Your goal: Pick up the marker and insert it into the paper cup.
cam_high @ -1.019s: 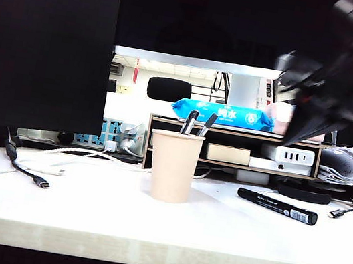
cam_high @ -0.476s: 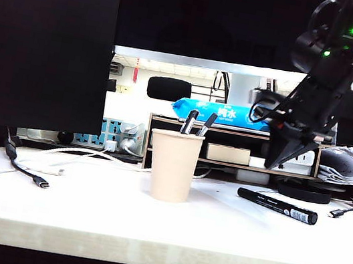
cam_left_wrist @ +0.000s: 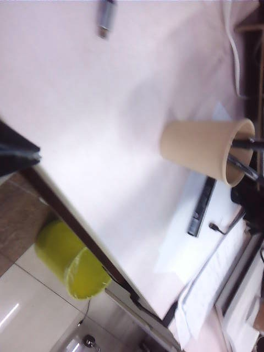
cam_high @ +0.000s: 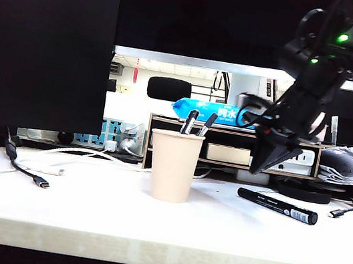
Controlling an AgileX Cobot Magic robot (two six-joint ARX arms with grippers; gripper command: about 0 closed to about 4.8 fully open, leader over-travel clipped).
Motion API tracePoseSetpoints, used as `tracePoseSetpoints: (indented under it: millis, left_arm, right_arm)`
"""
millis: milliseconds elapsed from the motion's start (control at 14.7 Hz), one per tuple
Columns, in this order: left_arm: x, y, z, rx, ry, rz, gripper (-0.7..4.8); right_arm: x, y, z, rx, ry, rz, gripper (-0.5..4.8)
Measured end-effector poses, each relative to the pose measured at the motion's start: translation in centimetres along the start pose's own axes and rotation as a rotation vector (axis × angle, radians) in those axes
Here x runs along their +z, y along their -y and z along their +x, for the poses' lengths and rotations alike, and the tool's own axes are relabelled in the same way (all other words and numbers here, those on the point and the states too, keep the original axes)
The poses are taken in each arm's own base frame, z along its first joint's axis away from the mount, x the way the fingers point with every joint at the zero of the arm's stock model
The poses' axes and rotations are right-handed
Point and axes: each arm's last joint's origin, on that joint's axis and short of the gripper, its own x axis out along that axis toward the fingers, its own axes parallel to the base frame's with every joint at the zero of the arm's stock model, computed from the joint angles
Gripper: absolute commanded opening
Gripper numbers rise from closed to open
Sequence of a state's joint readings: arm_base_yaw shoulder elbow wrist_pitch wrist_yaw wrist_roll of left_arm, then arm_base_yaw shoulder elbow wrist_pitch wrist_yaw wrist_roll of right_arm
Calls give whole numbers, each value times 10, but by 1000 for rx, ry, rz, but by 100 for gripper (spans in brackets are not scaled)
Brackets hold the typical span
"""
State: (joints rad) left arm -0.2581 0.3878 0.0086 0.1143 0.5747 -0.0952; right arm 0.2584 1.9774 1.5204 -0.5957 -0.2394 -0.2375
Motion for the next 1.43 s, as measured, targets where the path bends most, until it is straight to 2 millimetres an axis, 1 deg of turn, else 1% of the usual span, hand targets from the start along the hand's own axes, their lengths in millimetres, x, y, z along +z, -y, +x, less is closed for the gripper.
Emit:
tracePoseSetpoints:
  millis: [68,136,204,340,408,476,748,816,883,1019,1291,1427]
  left_arm:
    - [3,-1,2,-6,18,15,-5]
    - [6,-2,4,-7,41,29,-5]
    - [7,-2,5,-7,47,33,-5]
    - [6,-2,5,-7,45,32,-5]
    - [6,-2,5,-7,45,32,-5]
    - [6,-2,5,-7,45,32,-5]
    - [5,-2,5,-11,32,24,-5]
    - [5,-2,5,-11,29,22,-5]
    - [4,-2,5,-11,26,20,-5]
    - [4,-2,5,-10,26,20,-5]
    - [4,-2,5,-10,26,20,-5]
    - [4,-2,5,-10,26,20,-5]
  right_arm:
    - [3,-2,1,5,-5,-10,27]
    - [7,-2,1,3,2,-16,82]
    - [11,-2,0,0,15,-21,82]
    - [12,-2,1,0,15,-23,82]
    - [12,-2,1,1,15,-24,95]
    - [12,-2,1,1,14,-25,129]
    - [9,-1,8,9,-20,-31,137]
    - [8,-1,9,10,-22,-30,168]
    - [7,0,13,12,-31,-28,184]
    - [4,1,20,16,-48,-24,184]
    - [2,3,28,8,-64,-21,183]
    - [4,3,28,2,-47,-25,183]
